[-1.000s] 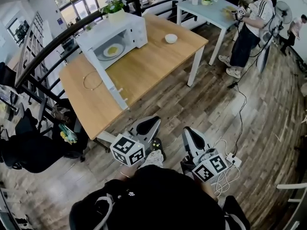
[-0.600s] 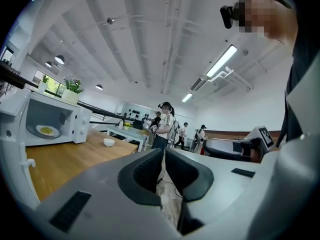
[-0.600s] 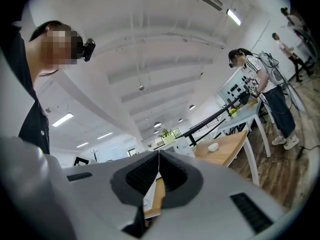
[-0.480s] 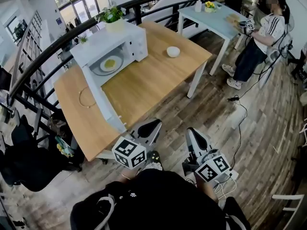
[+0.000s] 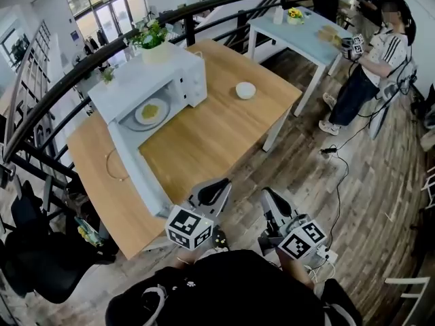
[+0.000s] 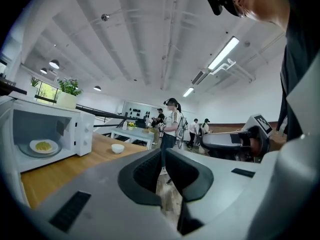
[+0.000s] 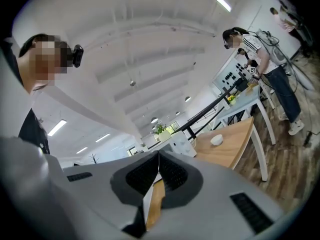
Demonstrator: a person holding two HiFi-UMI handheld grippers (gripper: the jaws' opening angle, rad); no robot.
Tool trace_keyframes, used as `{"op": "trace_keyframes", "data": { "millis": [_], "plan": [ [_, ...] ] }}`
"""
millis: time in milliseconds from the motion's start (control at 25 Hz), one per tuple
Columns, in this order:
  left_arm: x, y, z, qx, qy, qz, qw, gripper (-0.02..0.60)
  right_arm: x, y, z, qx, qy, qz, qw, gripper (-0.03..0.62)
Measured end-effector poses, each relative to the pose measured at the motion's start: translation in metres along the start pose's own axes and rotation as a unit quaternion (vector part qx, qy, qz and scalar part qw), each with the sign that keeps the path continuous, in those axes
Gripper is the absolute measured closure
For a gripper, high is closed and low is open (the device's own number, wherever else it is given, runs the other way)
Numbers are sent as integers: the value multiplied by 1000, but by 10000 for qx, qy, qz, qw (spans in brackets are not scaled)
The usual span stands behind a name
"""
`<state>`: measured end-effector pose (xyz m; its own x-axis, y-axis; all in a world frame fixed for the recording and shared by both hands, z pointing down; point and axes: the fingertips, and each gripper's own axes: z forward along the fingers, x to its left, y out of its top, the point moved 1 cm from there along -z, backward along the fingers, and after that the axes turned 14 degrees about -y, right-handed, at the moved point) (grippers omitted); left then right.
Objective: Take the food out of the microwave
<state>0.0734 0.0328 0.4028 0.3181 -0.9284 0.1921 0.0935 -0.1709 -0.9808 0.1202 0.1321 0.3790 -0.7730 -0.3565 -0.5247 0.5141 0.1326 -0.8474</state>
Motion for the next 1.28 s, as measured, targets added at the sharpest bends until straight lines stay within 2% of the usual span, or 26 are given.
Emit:
{"op": "trace_keyframes", "data": {
  "millis": [240, 400, 560, 680, 760, 1000, 1280],
  "plan": [
    [29, 10, 1, -92, 55, 46, 9999, 549, 8, 2, 43, 68, 187, 62, 9998, 594],
    [47, 9, -2, -50, 172, 87, 9998, 549, 14, -5, 66, 177, 388, 397, 9983, 594],
    [58, 10, -8, -108, 359, -34, 9993, 549, 21, -11, 90, 397, 538, 74, 9977, 594],
    [72, 12, -2, -200, 603, -181, 9978, 549, 19, -9, 120, 593, 795, 99, 9950, 594],
    [87, 12, -1, -267, 938, -254, 9949, 549, 19, -11, 147, 793, 1101, 108, 9907, 594],
    [140, 7, -17, -539, 2100, -549, 9747, 549, 27, -21, 221, 1356, 2040, 28, 9695, 594],
    [193, 22, -31, -676, 3290, -591, 9401, 549, 24, -6, 285, 1738, 2676, -131, 9476, 594]
  ]
}}
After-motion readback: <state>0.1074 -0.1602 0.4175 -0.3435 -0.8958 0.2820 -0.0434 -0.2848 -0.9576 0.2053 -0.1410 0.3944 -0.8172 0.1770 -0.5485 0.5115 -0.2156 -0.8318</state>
